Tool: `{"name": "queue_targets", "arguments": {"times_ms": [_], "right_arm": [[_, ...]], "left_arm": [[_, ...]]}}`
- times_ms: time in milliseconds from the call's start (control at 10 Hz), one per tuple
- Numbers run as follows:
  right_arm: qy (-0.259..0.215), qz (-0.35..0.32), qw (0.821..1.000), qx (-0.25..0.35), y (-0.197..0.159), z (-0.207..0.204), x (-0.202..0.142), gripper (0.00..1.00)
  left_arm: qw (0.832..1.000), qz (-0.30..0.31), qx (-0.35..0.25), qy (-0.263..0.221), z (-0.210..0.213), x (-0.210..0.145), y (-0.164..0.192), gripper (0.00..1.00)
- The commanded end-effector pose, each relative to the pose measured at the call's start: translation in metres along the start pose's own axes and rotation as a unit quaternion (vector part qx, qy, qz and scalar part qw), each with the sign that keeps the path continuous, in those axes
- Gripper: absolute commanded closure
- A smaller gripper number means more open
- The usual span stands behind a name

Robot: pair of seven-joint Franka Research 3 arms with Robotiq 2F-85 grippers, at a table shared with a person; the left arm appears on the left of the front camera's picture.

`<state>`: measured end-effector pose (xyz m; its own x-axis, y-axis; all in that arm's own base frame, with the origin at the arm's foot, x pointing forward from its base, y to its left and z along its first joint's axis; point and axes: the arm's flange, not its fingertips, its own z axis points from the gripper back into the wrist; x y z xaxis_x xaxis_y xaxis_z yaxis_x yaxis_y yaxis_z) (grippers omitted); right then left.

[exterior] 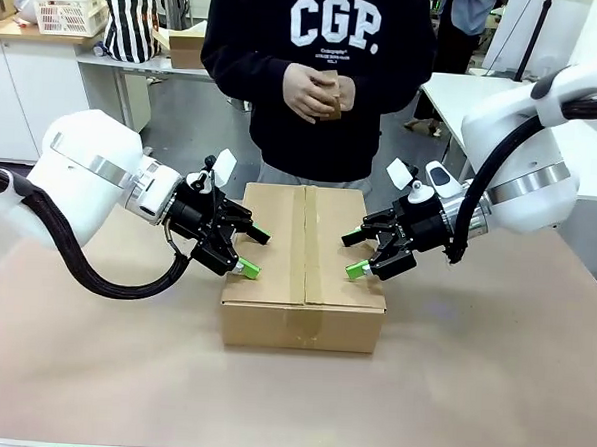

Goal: Pack the gift set into the box.
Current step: Press and hold the closed box until the human finishes sealing it.

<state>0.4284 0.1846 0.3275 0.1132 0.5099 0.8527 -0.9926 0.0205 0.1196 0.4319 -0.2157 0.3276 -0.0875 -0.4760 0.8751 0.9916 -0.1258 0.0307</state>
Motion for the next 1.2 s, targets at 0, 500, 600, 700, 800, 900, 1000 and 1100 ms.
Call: {"name": "queue_targets", "arguments": {"times_ms": [0,500,600,700,800,900,1000,1100], "right_arm": [[0.002,-0.003,1.0,-0.003,0.0005,-0.0014,-0.0022,0.0],[0.002,-0.003,1.0,-0.003,0.0005,-0.0014,-0.0022,0.0],[0.002,-0.003,1.0,-0.003,0.0005,-0.0014,-0.0022,0.0],[0.002,-0.003,1.0,-0.003,0.0005,-0.0014,-0.0022,0.0],[0.002,-0.003,1.0,-0.003,0.0005,-0.0014,-0.0022,0.0],[0.002,-0.003,1.0,-0.003,0.0005,-0.0014,-0.0022,0.0],[0.002,-0.003,1.0,-0.003,0.0005,-0.0014,-0.0022,0.0],[0.002,-0.003,1.0,-0.003,0.0005,-0.0014,-0.0022,0.0]], "left_arm": [[1.0,0.005,0.0,-0.006,-0.001,-0.0025,0.0001,0.0],[1.0,0.005,0.0,-0.006,-0.001,-0.0025,0.0001,0.0],[1.0,0.005,0.0,-0.006,-0.001,-0.0025,0.0001,0.0],[1.0,0.005,0.0,-0.006,-0.001,-0.0025,0.0001,0.0],[1.0,0.005,0.0,-0.006,-0.001,-0.0025,0.0001,0.0],[1.0,0.005,0.0,-0.006,-0.001,-0.0025,0.0001,0.0],[1.0,0.005,0.0,-0.006,-0.001,-0.0025,0.0001,0.0],[1.0,0.005,0.0,-0.006,-0.001,-0.0025,0.0001,0.0]]}}
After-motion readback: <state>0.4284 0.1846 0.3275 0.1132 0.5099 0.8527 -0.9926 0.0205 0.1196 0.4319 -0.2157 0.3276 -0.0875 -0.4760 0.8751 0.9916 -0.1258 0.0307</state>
